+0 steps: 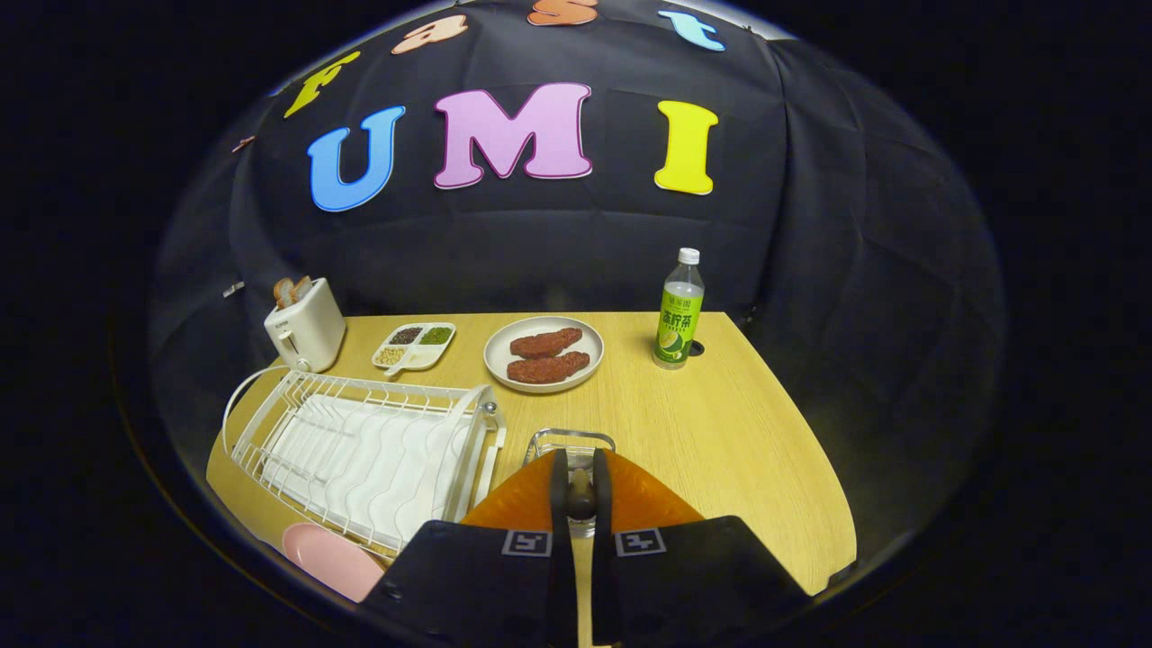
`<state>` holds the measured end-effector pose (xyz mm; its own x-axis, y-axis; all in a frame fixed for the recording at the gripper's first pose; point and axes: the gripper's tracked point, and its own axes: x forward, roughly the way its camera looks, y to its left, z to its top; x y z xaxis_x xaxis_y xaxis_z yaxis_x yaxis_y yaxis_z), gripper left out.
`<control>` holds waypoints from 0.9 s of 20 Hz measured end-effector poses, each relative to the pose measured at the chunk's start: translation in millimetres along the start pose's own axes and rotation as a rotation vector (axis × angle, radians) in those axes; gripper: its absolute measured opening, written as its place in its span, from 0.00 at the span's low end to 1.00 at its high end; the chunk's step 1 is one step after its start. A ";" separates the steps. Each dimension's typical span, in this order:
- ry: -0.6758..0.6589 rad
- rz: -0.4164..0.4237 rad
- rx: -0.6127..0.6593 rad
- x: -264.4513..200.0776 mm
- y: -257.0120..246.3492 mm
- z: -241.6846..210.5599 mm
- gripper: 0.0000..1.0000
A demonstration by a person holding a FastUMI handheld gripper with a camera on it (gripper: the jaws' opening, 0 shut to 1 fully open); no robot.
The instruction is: Take the plate from the dish rack, then take the spoon from the basket and place it into the plate.
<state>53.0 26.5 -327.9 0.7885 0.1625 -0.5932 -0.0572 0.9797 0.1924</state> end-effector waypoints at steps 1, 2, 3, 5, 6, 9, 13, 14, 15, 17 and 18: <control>-0.004 0.007 -0.005 -4.6 3.2 4.8 0.11; -0.011 0.017 -0.013 -12.1 7.2 12.0 0.11; -0.022 0.031 -0.025 -20.0 11.7 20.8 0.11; -0.034 0.059 -0.047 -40.7 22.0 36.3 0.11; -0.045 0.080 -0.052 -52.9 28.9 45.1 0.11; -0.080 0.165 -0.057 -91.6 55.6 68.4 0.11; -0.094 0.333 -0.067 -140.0 112.5 73.0 0.11; -0.089 0.374 -0.074 -146.6 127.7 67.5 0.10; -0.074 0.416 -0.084 -153.6 143.0 59.2 0.11; -0.040 0.498 -0.112 -163.6 175.7 35.3 0.11; -0.016 0.545 -0.128 -167.2 194.4 19.6 0.11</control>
<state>-77.9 187.4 -176.0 0.6332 0.6487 -0.4222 -0.5321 0.7609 0.3712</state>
